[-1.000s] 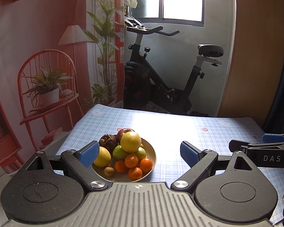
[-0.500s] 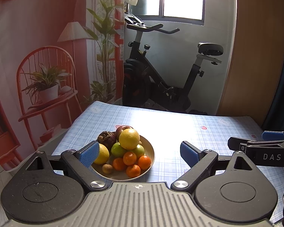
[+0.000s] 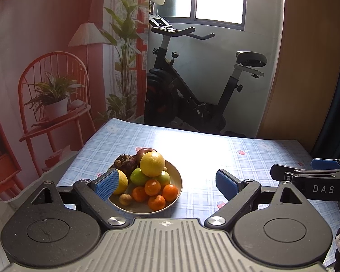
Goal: Organize fruits
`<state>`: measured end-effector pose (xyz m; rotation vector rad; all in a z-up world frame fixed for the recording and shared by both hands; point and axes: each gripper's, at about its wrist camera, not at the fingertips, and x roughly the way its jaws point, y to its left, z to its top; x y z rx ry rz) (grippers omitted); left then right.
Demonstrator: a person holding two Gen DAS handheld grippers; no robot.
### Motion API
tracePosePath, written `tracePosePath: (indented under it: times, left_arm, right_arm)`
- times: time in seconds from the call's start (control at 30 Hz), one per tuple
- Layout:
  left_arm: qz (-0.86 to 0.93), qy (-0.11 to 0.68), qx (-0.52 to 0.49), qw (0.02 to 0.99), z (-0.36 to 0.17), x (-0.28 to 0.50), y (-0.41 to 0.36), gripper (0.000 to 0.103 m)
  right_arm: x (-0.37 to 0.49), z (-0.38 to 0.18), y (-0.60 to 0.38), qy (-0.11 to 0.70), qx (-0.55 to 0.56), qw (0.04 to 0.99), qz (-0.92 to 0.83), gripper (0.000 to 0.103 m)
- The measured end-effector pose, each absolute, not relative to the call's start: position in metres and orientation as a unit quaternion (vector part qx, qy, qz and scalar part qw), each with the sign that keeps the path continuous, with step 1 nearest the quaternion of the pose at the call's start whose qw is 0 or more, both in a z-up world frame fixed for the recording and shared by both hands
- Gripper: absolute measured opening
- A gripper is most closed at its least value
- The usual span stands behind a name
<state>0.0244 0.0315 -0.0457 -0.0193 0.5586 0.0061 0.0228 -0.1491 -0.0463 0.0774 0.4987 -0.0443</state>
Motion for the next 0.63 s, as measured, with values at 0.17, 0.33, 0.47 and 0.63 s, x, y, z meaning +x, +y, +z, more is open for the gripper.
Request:
tracePosePath:
  times: [0.17, 0.33, 0.47, 0.63]
  left_arm:
    - [0.000, 0.274, -0.012, 0.962, -0.0466, 0.0241, 0.0327, 0.094]
    - [-0.002, 0.276, -0.013, 0.961, -0.0483, 0.0237, 0.0328, 0.094]
    - [-0.002, 0.277, -0.014, 0.961, -0.0490, 0.0239, 0.0330, 0.094]
    - [-0.001, 0.275, -0.014, 0.961, -0.0490, 0.0229, 0.0322, 0.094]
  right_arm:
    - [0.0228, -0.0461, -0.1493, 0.247, 0.038, 0.968, -0.021, 0.103]
    - [0.0227, -0.0464, -0.1490, 0.248, 0.038, 0.968, -0.021, 0.103]
    - [0.0230, -0.0463, -0.1486, 0.248, 0.038, 0.968, -0.021, 0.103]
    - [0.0226, -0.0466, -0.1485, 0.248, 0.038, 0.968, -0.020, 0.103]
